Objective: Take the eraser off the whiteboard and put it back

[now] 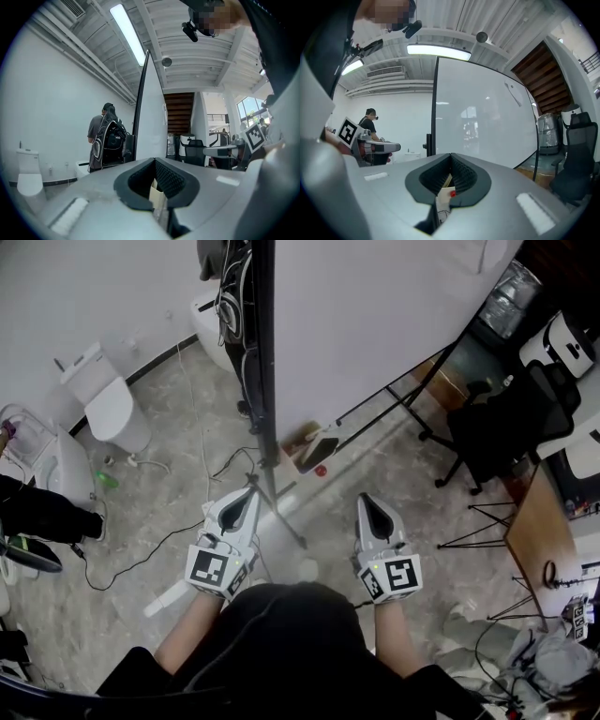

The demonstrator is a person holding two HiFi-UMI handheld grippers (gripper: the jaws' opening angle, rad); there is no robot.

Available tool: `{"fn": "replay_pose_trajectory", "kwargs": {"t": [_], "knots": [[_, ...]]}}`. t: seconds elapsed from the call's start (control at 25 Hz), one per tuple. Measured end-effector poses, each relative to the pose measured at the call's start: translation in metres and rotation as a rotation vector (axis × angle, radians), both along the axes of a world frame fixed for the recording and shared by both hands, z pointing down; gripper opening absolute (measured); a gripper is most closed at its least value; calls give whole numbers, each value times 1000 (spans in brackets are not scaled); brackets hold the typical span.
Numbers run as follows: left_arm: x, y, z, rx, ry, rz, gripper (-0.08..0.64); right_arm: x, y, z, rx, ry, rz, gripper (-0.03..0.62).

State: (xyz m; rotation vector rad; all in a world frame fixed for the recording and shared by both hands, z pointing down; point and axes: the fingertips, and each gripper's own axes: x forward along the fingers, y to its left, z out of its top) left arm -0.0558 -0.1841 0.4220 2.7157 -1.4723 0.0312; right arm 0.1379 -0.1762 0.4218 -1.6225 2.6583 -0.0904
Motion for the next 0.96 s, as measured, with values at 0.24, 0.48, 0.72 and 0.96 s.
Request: {"fn": "replay_pose_trajectory", "kwargs": {"t": [0.24, 0.48, 0.72, 0.96], "knots": [[6, 0, -3, 6, 4, 15, 5, 9, 7, -2, -2, 9, 31, 9], [8, 1, -2, 2, 3, 20, 5, 11, 9, -6, 7, 18, 41, 9], [5, 3, -3, 9, 3, 14, 5, 9, 10, -10, 19, 19, 37, 9], [3, 4, -6, 9, 3, 8, 5, 9, 10, -11, 15, 21, 39, 9]]}}
